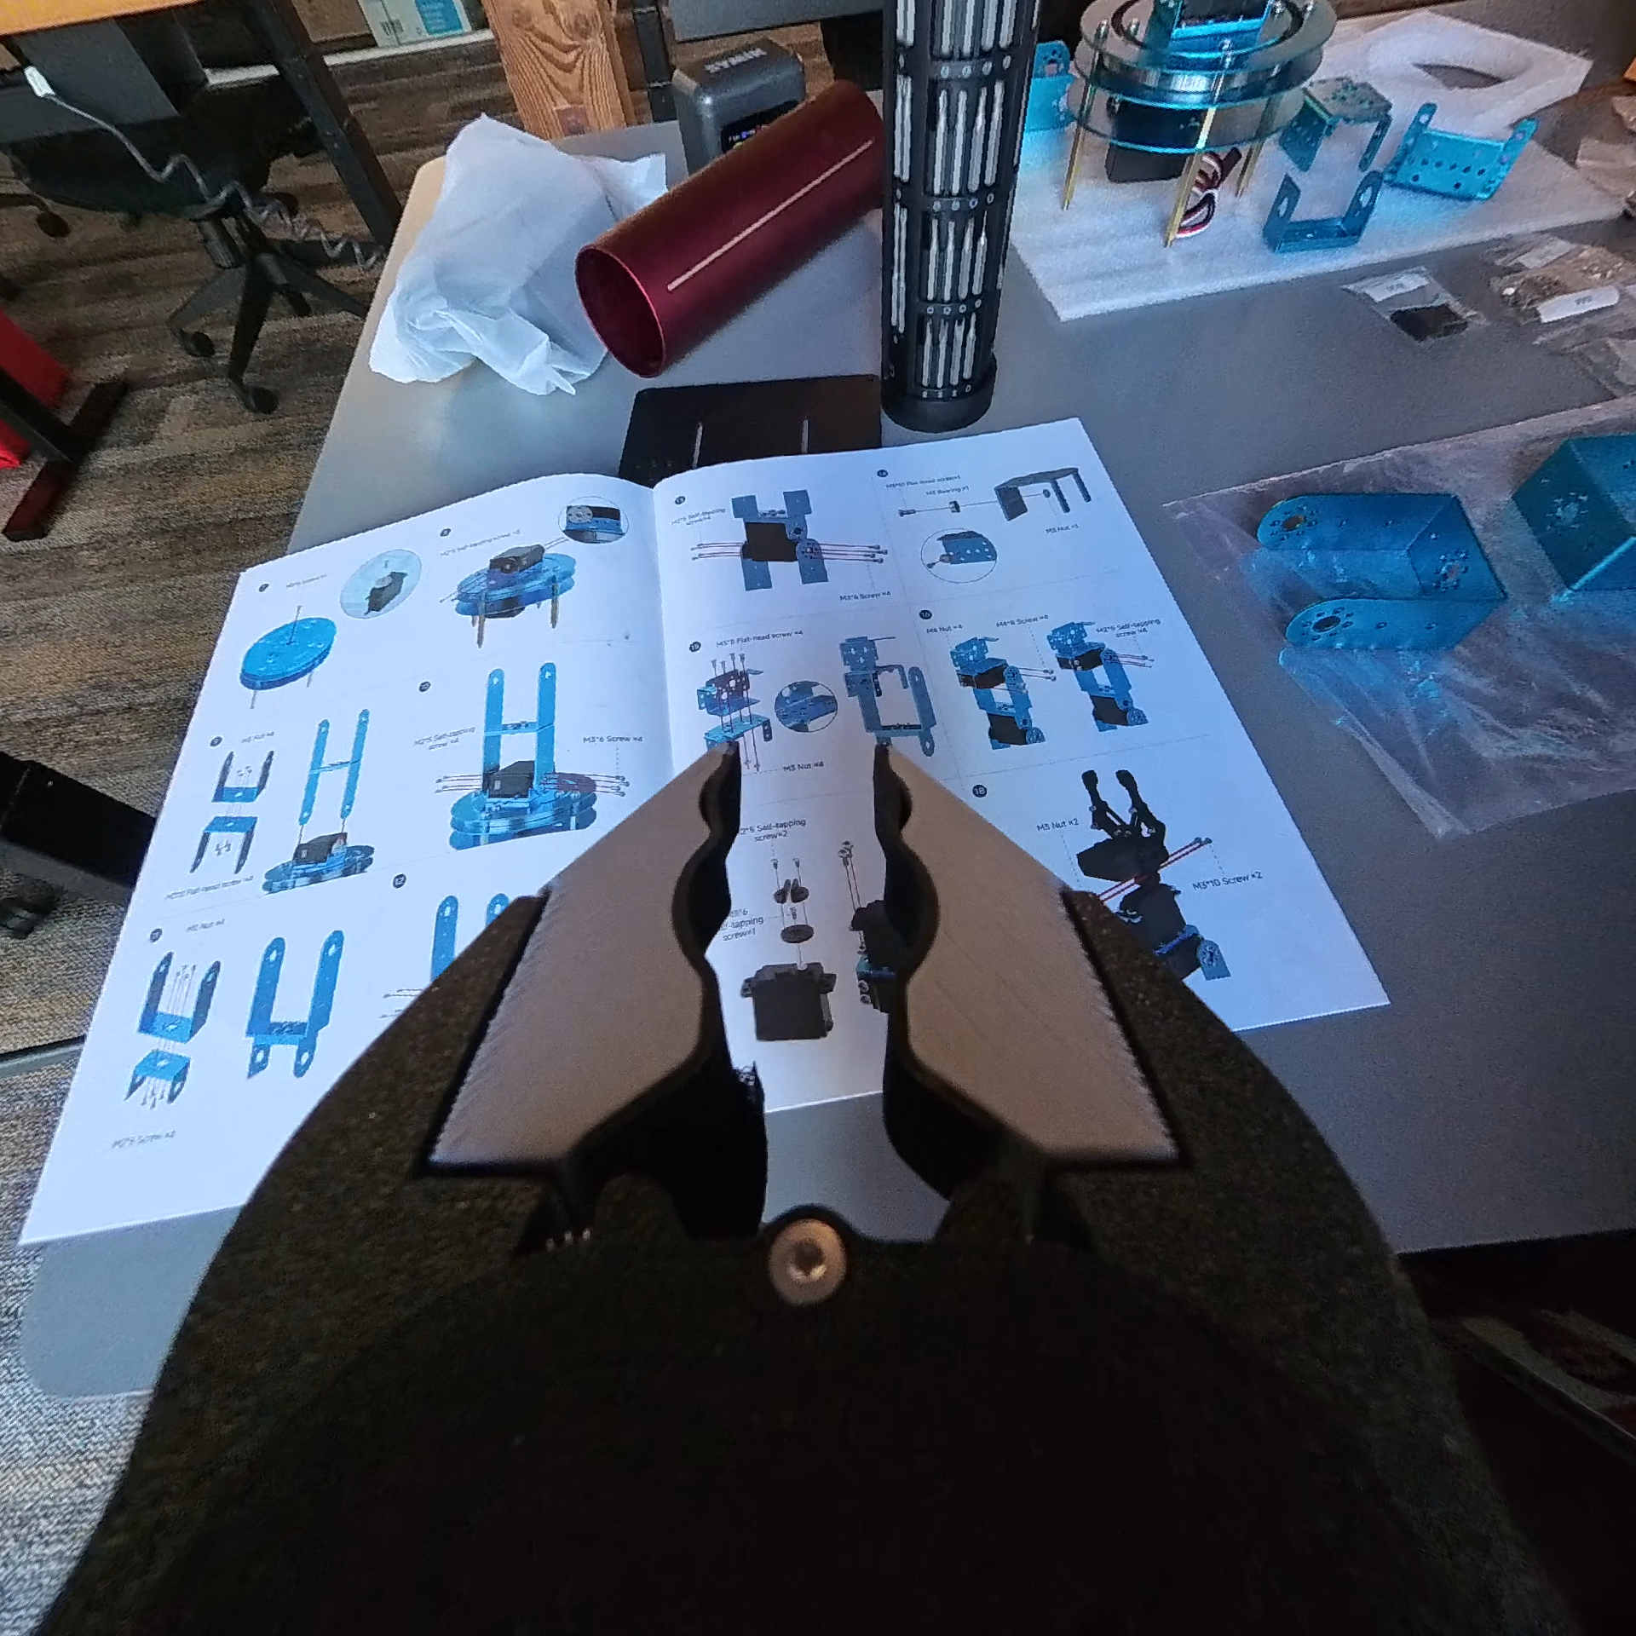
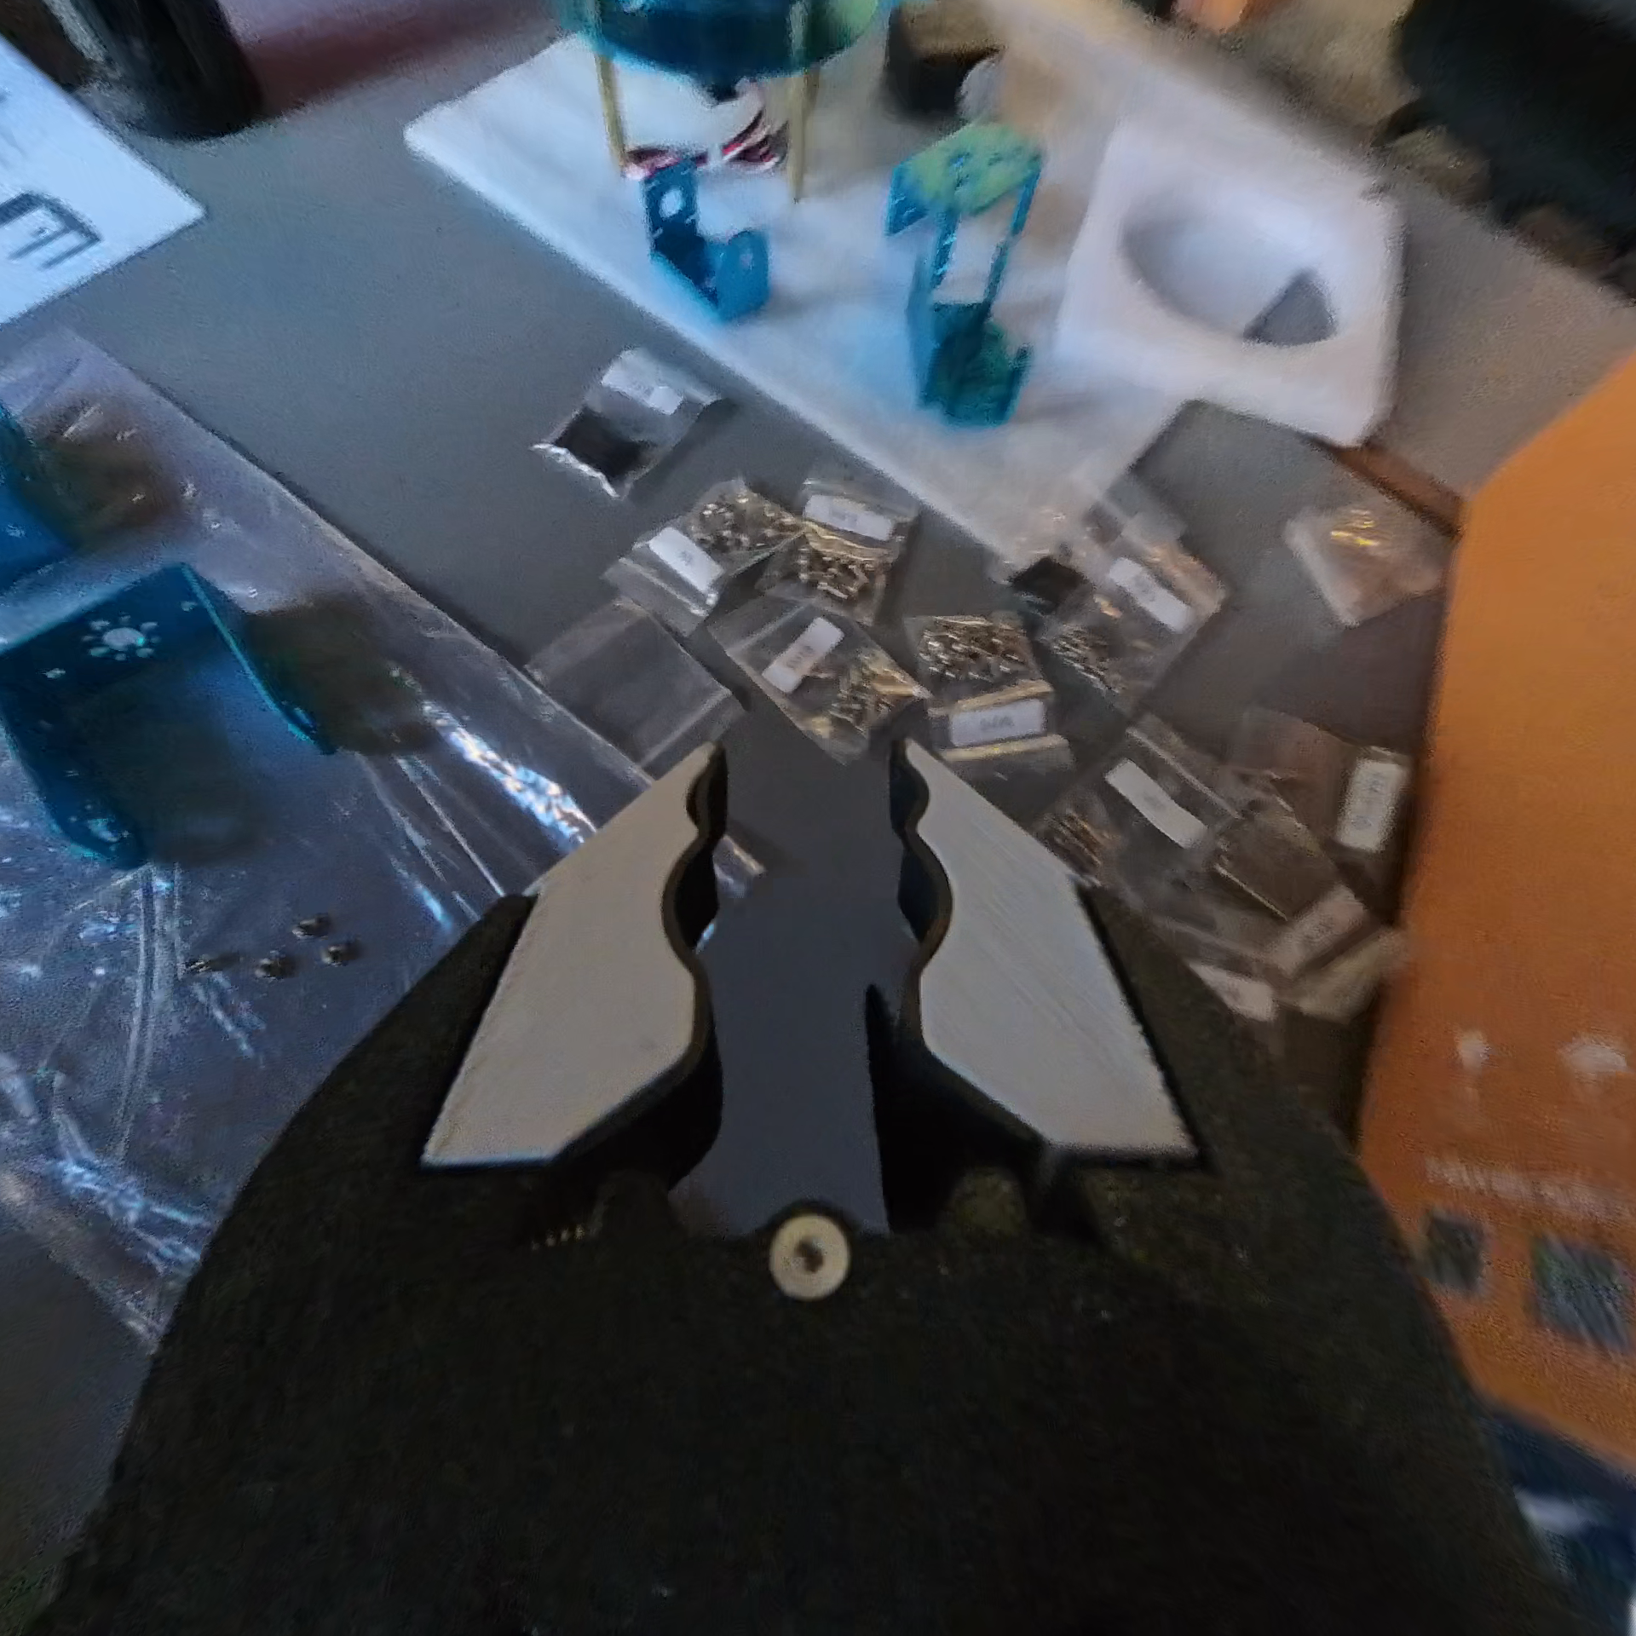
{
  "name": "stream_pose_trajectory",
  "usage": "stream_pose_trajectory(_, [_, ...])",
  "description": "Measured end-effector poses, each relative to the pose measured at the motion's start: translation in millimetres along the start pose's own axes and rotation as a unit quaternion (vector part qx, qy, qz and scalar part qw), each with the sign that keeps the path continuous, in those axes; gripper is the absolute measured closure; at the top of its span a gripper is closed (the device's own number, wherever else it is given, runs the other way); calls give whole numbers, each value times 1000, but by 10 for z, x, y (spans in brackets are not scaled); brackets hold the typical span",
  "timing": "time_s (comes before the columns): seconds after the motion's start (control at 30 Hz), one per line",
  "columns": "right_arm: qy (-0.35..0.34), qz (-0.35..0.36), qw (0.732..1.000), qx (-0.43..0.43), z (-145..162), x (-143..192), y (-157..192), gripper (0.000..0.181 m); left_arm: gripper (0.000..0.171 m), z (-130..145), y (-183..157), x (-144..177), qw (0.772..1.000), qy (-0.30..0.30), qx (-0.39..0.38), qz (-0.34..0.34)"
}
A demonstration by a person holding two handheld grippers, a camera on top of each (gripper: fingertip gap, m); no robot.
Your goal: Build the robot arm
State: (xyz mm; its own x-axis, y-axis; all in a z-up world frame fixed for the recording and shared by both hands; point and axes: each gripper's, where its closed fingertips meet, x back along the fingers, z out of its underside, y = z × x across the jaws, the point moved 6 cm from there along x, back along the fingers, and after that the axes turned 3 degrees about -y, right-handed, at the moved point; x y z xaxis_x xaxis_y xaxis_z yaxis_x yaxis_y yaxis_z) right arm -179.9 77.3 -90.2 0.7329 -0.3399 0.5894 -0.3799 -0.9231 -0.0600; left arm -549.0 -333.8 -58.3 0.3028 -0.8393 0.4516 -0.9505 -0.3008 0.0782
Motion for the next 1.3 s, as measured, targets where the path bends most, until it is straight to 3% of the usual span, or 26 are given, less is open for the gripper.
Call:
stream_pose_trajectory(0.1, [93,-41,995,22,17,-280,-56,141,142,-17,-5,44,1000,-3,-8,-5])
stream_pose_trajectory(0.17, [106,-43,992,45,-3,-401,-100,153,142,-28,-2,81,1000,-5,-16,-11])
stream_pose_trajectory(0.27, [149,-56,987,33,79,-545,-169,153,142,-40,9,138,1000,-9,-18,-19])
stream_pose_trajectory(0.33, [127,-71,989,11,68,-583,-178,158,142,-35,11,170,1000,-9,-19,-22])
stream_pose_trajectory(0.4, [124,-77,989,-4,85,-589,-201,181,142,-25,14,191,999,-8,-21,-28])
stream_pose_trajectory(0.5, [121,-57,990,51,77,-500,-201,181,142,-43,-28,198,999,-17,-22,-27])
stream_pose_trajectory(0.6, [80,-24,991,100,-71,-299,-132,181,142,-110,-237,128,999,-41,-9,14])
stream_pose_trajectory(0.73, [-36,-13,986,161,-395,22,149,181,142,-341,-836,-97,986,-100,41,130])
stream_pose_trajectory(0.93, [-204,10,946,250,-711,386,814,181,142,-884,-1910,-398,924,-155,122,328])
stream_pose_trajectory(1.07, [-234,31,918,319,-732,592,1209,181,141,-1082,-2306,-558,899,-173,153,372])
stream_pose_trajectory(1.17, [-242,-39,926,286,-720,709,1453,181,140,-1149,-2553,-553,878,-185,165,409])
stream_pose_trajectory(1.3, [-256,-147,933,205,-717,837,1550,181,148,-1129,-2695,-517,885,-198,142,397])
